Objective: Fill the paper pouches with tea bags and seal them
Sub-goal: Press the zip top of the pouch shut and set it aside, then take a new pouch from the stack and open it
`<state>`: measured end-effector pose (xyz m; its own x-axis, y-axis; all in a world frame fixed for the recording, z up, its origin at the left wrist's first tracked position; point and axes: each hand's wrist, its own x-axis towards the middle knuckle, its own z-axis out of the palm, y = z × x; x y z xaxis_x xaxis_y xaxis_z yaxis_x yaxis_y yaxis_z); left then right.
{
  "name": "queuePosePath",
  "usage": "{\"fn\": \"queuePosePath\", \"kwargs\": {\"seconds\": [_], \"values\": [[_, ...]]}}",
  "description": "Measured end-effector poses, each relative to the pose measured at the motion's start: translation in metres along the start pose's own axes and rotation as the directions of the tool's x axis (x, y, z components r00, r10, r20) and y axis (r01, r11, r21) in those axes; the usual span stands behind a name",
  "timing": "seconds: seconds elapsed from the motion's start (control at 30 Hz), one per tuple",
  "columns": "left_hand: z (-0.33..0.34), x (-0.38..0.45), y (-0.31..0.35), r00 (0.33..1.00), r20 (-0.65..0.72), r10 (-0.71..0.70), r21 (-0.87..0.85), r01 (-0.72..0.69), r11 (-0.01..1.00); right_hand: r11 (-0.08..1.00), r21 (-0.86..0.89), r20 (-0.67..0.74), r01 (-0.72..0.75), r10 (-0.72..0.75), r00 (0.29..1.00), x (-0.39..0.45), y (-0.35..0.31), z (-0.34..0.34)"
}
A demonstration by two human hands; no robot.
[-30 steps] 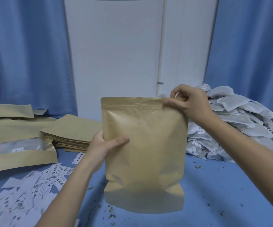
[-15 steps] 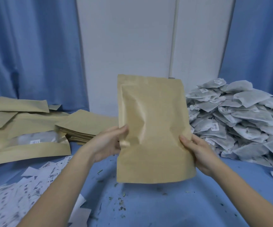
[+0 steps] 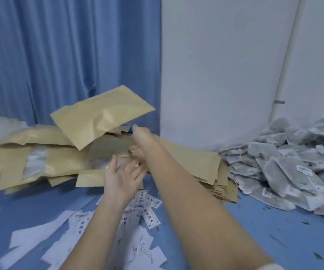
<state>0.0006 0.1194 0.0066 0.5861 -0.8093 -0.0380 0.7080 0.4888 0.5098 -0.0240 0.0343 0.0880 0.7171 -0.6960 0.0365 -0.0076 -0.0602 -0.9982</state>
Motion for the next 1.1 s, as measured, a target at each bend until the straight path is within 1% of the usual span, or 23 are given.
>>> {"fn": "queuePosePath", "kwargs": {"seconds": [0.03,0.07,0.17,0.23,0.3,0.33,0.37,0.4,0.43,0.47,0.5,0.53,0.57,0.6,0.63,0.7,0.77,0.83,0.87,0.9,0.97,1.03,1.1], "values": [[-0.005,0.004,0.001,1.0,-0.027,-0.003,0.024,0.004,1.0,0.997,-0.054,-0.041,-0.054,0.052,0.998,0.01,0.007,0.016],[-0.008,0.009,0.002,0.999,-0.043,-0.008,0.043,0.01,0.999,0.993,-0.099,-0.036,-0.062,0.058,0.998,0.017,0.02,0.02],[-0.011,0.022,-0.005,0.995,-0.081,-0.064,0.115,0.073,0.991,0.986,-0.125,-0.097,-0.109,0.098,0.99,0.027,0.063,0.004],[-0.011,0.03,-0.016,0.989,-0.091,-0.115,0.172,0.129,0.977,0.98,-0.173,-0.158,-0.097,0.07,0.985,0.033,0.081,-0.018],[-0.011,0.04,-0.028,0.982,-0.13,-0.139,0.221,0.165,0.961,0.931,-0.36,-0.213,-0.058,-0.021,0.977,0.039,0.095,-0.045],[-0.012,0.045,-0.033,0.977,-0.158,-0.145,0.229,0.179,0.957,0.856,-0.515,-0.233,-0.046,-0.088,0.968,0.042,0.103,-0.061],[-0.012,0.049,-0.035,0.974,-0.175,-0.142,0.224,0.18,0.958,0.725,-0.688,-0.232,-0.046,-0.16,0.959,0.042,0.11,-0.076],[-0.013,0.053,-0.038,0.972,-0.186,-0.14,0.215,0.179,0.96,0.533,-0.844,-0.204,-0.064,-0.209,0.957,0.042,0.117,-0.091],[-0.014,0.056,-0.04,0.97,-0.193,-0.144,0.203,0.183,0.962,0.32,-0.944,-0.155,-0.075,-0.232,0.96,0.042,0.125,-0.104],[-0.016,0.06,-0.041,0.968,-0.202,-0.151,0.199,0.191,0.961,0.151,-0.984,-0.119,-0.089,-0.201,0.972,0.041,0.133,-0.115],[-0.017,0.063,-0.043,0.964,-0.214,-0.155,0.196,0.198,0.96,0.054,-0.993,-0.111,-0.104,-0.153,0.982,0.041,0.14,-0.123],[-0.018,0.066,-0.046,0.961,-0.223,-0.162,0.191,0.206,0.96,0.007,-0.993,-0.116,-0.116,-0.111,0.987,0.037,0.145,-0.127],[-0.019,0.067,-0.049,0.958,-0.229,-0.173,0.185,0.217,0.958,-0.023,-0.992,-0.119,-0.123,-0.119,0.986,0.033,0.149,-0.128],[-0.018,0.067,-0.054,0.956,-0.228,-0.185,0.191,0.231,0.954,-0.053,-0.994,-0.087,-0.099,-0.184,0.979,0.029,0.153,-0.128],[-0.017,0.067,-0.059,0.954,-0.222,-0.2,0.208,0.247,0.946,-0.1,-0.993,-0.03,-0.063,-0.3,0.953,0.022,0.154,-0.127],[-0.013,0.064,-0.07,0.95,-0.205,-0.235,0.229,0.28,0.932,-0.189,-0.982,0.077,-0.029,-0.53,0.845,0.006,0.154,-0.123],[-0.007,0.058,-0.077,0.943,-0.169,-0.286,0.226,0.319,0.92,-0.181,-0.983,0.149,0.024,-0.719,0.679,-0.008,0.158,-0.12],[0.001,0.051,-0.082,0.941,-0.062,-0.334,0.229,0.339,0.912,-0.196,-0.978,0.205,0.076,-0.812,0.547,-0.021,0.158,-0.119],[0.004,0.047,-0.083,0.939,-0.008,-0.344,0.226,0.337,0.914,-0.174,-0.979,0.205,0.109,-0.844,0.495,-0.027,0.156,-0.116],[0.007,0.044,-0.084,0.94,0.029,-0.341,0.214,0.327,0.92,-0.148,-0.98,0.193,0.132,-0.87,0.454,-0.032,0.154,-0.114],[0.016,0.039,-0.084,0.952,0.044,-0.303,0.196,0.289,0.937,-0.114,-0.979,0.175,0.168,-0.897,0.407,-0.042,0.149,-0.109],[0.025,0.032,-0.084,0.972,0.015,-0.234,0.217,0.225,0.95,-0.085,-0.977,0.152,0.194,-0.919,0.364,-0.052,0.146,-0.105],[0.032,0.026,-0.082,0.991,-0.033,-0.127,0.286,0.131,0.949,-0.035,-0.969,0.122,0.243,-0.928,0.352,-0.06,0.141,-0.102]]}}
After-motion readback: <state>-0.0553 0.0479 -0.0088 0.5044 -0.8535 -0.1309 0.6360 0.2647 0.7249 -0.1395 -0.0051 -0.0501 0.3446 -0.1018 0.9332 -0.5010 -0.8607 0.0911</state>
